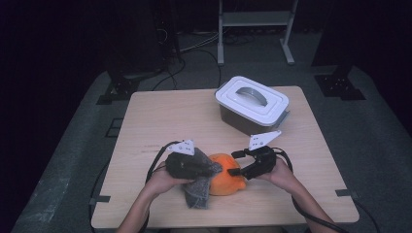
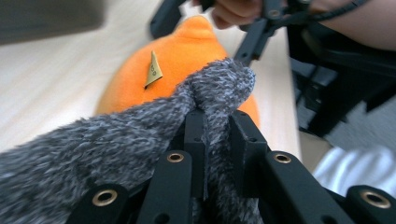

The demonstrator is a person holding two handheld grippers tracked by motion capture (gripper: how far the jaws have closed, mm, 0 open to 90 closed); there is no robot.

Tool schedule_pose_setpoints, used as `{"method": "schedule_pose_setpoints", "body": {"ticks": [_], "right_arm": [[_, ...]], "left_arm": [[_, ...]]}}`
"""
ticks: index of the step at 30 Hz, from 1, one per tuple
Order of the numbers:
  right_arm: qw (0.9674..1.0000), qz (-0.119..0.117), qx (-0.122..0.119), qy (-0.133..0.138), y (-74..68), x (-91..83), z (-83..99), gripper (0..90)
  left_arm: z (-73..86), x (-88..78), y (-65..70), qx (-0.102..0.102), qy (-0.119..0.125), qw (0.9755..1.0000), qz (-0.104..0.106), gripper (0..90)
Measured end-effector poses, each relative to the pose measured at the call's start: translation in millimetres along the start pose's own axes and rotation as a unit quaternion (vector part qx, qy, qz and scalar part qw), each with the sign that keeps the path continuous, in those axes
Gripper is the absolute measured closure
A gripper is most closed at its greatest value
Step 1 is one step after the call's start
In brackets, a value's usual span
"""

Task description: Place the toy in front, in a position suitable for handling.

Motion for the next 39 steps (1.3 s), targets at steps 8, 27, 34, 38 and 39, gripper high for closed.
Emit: {"method": "schedule_pose_setpoints", "body": {"ticks": [8,27,34,38,39], "right_arm": [[0.9984,0.033,-0.046,0.003,-5.4,2.5,-5.5,57.4],[0.9986,0.027,-0.045,-0.010,-4.8,-22.7,9.3,32.2],[0.9987,0.036,-0.028,-0.024,-6.8,-10.2,5.1,42.4],[0.9965,0.064,-0.053,0.008,-12.0,-9.3,-2.5,55.2],[0.9948,0.076,-0.066,0.016,-15.2,-8.5,-6.1,55.7]], "left_arm": [[-4.4,-13.2,-5.8,-0.013,0.031,0.9994,0.001,78.8],[-0.5,-8.7,-15.8,-0.031,0.036,0.9987,-0.020,78.6],[-4.0,-7.0,-8.2,-0.020,0.031,0.9991,-0.018,78.6],[-10.1,-18.5,-9.1,-0.021,0.063,0.9976,-0.023,78.6],[-12.9,-21.4,-7.8,-0.017,0.070,0.9971,-0.025,78.6]]}}
Point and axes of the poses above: each handheld gripper's, and its own axes: x roughly forward along the jaws, z roughly out of its underside, y roughly to its right, the point moved 4 cm from there along x, roughly forward along the jaws, and after that the axes turned 6 degrees about -x, right-handed, at the moved point
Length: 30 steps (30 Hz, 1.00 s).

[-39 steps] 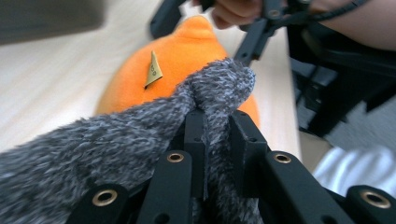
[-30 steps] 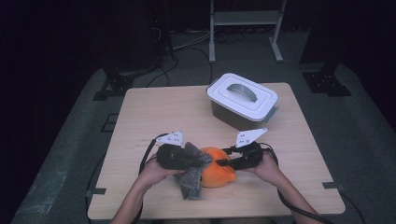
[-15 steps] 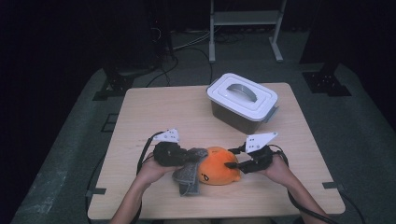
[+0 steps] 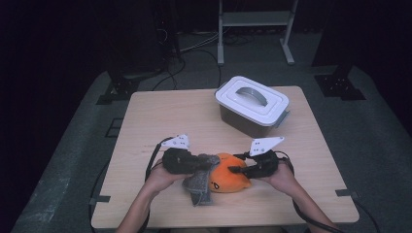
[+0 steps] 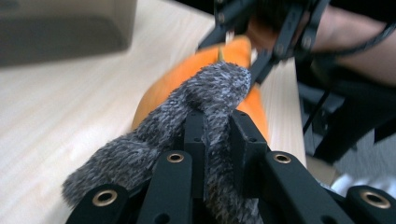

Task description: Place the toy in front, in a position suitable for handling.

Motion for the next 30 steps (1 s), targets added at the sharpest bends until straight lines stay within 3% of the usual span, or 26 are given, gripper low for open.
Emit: {"method": "schedule_pose_setpoints", "body": {"ticks": [1,4,6,8,12,15,20,21,22,23,27,28,30], "right_arm": [[0.9994,0.022,-0.025,0.007,-4.7,1.4,-5.5,55.8],[0.9991,0.022,-0.035,0.007,-6.4,2.9,-7.1,55.4],[0.9990,0.011,-0.043,-0.010,-7.9,5.5,-2.0,55.1],[0.9983,0.010,-0.055,-0.014,-10.4,4.6,4.2,55.1],[0.9982,0.015,-0.052,-0.025,-10.4,-6.6,12.7,54.3],[0.9994,0.026,-0.021,-0.009,-9.3,-12.7,22.3,53.9],[0.9990,0.034,-0.025,-0.012,-13.6,-8.4,17.0,53.9],[0.9988,0.034,-0.032,-0.012,-16.5,-5.1,13.8,53.9],[0.9987,0.035,-0.035,-0.011,-17.6,-3.6,12.3,53.9],[0.9987,0.035,-0.036,-0.011,-18.5,-2.1,11.2,53.9],[0.9986,0.032,-0.040,-0.013,-18.6,-0.2,10.0,53.9],[0.9986,0.032,-0.040,-0.013,-18.6,-0.2,10.0,53.9],[0.9986,0.029,-0.043,-0.014,-15.7,-3.0,13.3,53.9]], "left_arm": [[-4.0,-3.0,2.1,0.004,0.013,0.9999,-0.004,78.6],[-1.9,-2.2,0.9,0.002,0.010,0.9999,-0.005,78.6],[6.1,3.4,-3.1,0.001,-0.012,0.9999,-0.009,78.6],[12.9,5.8,-8.9,-0.010,-0.016,0.9998,-0.002,78.6],[20.6,2.2,-16.3,-0.013,-0.032,0.9993,-0.016,78.3],[23.9,1.3,-20.3,-0.016,-0.042,0.9987,-0.024,78.3],[19.4,1.8,-15.4,-0.010,-0.030,0.9993,-0.021,78.4],[14.1,1.5,-8.9,-0.009,-0.013,0.9999,0.001,78.3],[14.1,1.5,-8.9,-0.009,-0.013,0.9999,0.001,78.3],[8.1,3.8,0.3,0.003,-0.002,0.9998,0.020,78.3],[5.8,9.4,8.6,0.023,-0.016,0.9995,0.013,78.1],[6.6,9.5,8.2,0.019,-0.015,0.9996,0.016,78.1],[13.7,8.0,-0.5,0.017,-0.032,0.9993,-0.001,78.1]]}}
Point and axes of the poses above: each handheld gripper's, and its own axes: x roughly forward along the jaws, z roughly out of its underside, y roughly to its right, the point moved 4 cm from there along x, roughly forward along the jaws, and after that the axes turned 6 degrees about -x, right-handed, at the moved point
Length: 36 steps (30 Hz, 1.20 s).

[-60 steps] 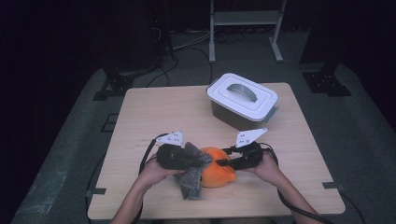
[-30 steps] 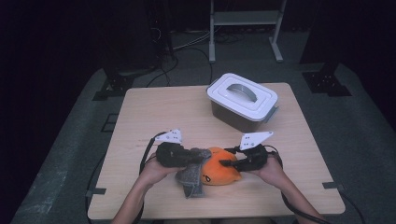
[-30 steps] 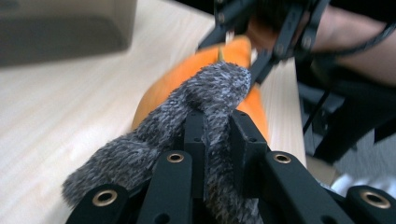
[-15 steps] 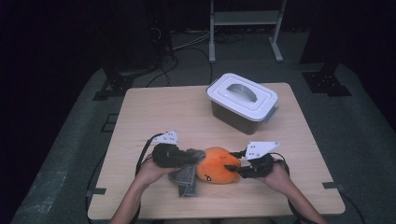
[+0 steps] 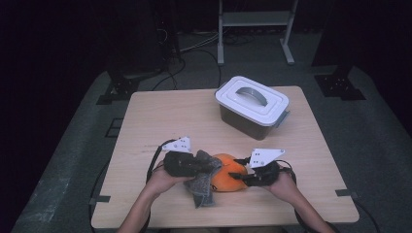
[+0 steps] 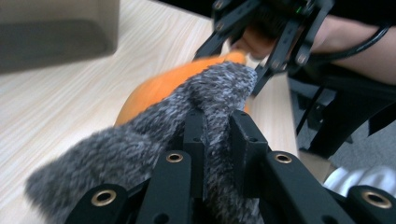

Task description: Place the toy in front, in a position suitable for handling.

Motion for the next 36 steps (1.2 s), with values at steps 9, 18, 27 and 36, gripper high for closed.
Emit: {"method": "schedule_pose_setpoints", "body": {"ticks": [9,18,27,36], "right_arm": [[0.9996,-0.003,0.027,0.007,8.6,-4.0,7.9,53.4],[0.9999,0.011,-0.003,0.003,-3.1,2.7,-2.5,53.4],[1.0000,-0.001,0.001,0.005,-6.6,3.7,-9.0,41.4],[0.9989,-0.008,0.044,0.014,5.4,-5.1,-2.5,35.4]], "left_arm": [[22.7,-8.4,-26.4,-0.043,-0.020,0.9986,-0.025,78.2],[-2.5,-6.5,-2.3,-0.022,0.035,0.9988,0.026,78.2],[-1.4,-1.4,5.3,0.003,0.004,0.9999,0.014,78.2],[3.5,-4.9,-1.1,-0.005,-0.001,1.0000,0.006,78.2]]}}
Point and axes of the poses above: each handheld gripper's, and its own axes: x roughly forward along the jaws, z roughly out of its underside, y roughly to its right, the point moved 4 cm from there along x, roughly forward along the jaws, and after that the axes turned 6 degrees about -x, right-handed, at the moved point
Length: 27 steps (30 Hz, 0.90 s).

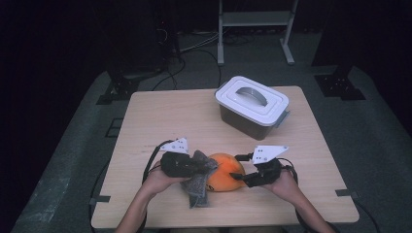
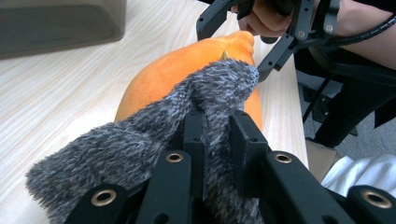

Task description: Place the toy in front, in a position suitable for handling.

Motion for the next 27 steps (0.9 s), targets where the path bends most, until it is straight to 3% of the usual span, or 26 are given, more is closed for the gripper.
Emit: {"method": "schedule_pose_setpoints", "body": {"ticks": [1,3,5,8,9,10,11,12,14,15,16,19,20,21,24,25,26,27], "right_arm": [[0.9996,-0.015,0.022,-0.010,2.4,2.9,4.0,36.5],[0.9993,-0.020,0.030,-0.013,1.7,6.6,6.4,44.0],[0.9998,-0.010,0.006,-0.016,0.3,6.0,4.6,51.6],[0.9998,0.006,-0.015,-0.013,-0.8,3.9,0.8,54.8],[0.9995,0.012,-0.028,-0.004,-2.6,2.7,-3.0,55.1],[0.9995,0.012,-0.028,-0.004,-2.6,2.7,-3.0,55.1],[0.9990,0.015,-0.042,-0.002,-4.6,2.9,-5.4,55.1],[0.9988,0.014,-0.048,-0.001,-5.0,4.0,-5.9,54.8],[0.9989,0.013,-0.046,0.000,-5.1,4.7,-5.8,54.0],[0.9995,0.005,-0.032,0.001,-3.7,4.4,-5.6,46.6],[0.9995,0.005,-0.032,0.001,-3.7,4.4,-5.6,46.6],[0.9994,-0.032,0.015,0.003,4.3,0.1,-1.1,35.4],[0.9994,-0.032,0.015,0.003,4.3,0.1,-1.1,35.4],[0.9982,-0.042,0.042,-0.003,8.4,0.6,4.0,33.1],[0.9967,-0.058,0.056,-0.009,8.4,4.3,7.5,37.3],[0.9975,-0.055,0.044,-0.012,6.1,5.9,7.1,46.0],[0.9975,-0.055,0.044,-0.012,6.1,5.9,7.1,46.0],[0.9989,-0.043,0.018,-0.011,5.2,4.0,4.2,53.1]], "left_arm": [[0.0,0.2,-0.3,-0.002,0.002,1.0000,0.002,78.2],[-1.0,0.9,-0.2,-0.008,0.010,0.9999,0.008,78.1],[-3.9,0.3,0.4,-0.007,0.019,0.9997,0.012,78.2],[-12.1,-6.5,1.7,-0.006,0.043,0.9990,0.011,78.2],[-16.6,-11.9,1.7,-0.004,0.058,0.9983,0.001,78.2],[-16.6,-11.9,1.7,-0.004,0.058,0.9983,0.001,78.2],[-17.7,-13.3,0.9,-0.007,0.064,0.9979,-0.009,78.1],[-15.9,-14.2,-3.9,-0.015,0.057,0.9977,-0.034,78.1],[-13.0,-12.1,-5.3,-0.017,0.047,0.9981,-0.036,78.1],[-9.3,-8.6,-5.9,-0.021,0.035,0.9988,-0.029,78.1],[-6.1,-4.9,-5.8,-0.021,0.025,0.9992,-0.024,78.1],[-5.4,-1.3,-2.4,-0.016,0.012,0.9998,-0.008,78.2],[-5.4,-1.3,-2.4,-0.016,0.012,0.9998,-0.008,78.2],[-4.4,1.1,-0.5,-0.017,0.008,0.9998,0.003,78.2],[-4.9,2.6,0.0,-0.017,0.009,0.9998,0.005,78.2],[-5.4,2.3,-0.2,-0.015,0.008,0.9999,0.003,78.1],[-6.2,1.8,-0.3,-0.016,0.011,0.9998,0.002,78.1],[-7.2,0.7,-0.3,-0.017,0.014,0.9998,0.000,78.1]]}}
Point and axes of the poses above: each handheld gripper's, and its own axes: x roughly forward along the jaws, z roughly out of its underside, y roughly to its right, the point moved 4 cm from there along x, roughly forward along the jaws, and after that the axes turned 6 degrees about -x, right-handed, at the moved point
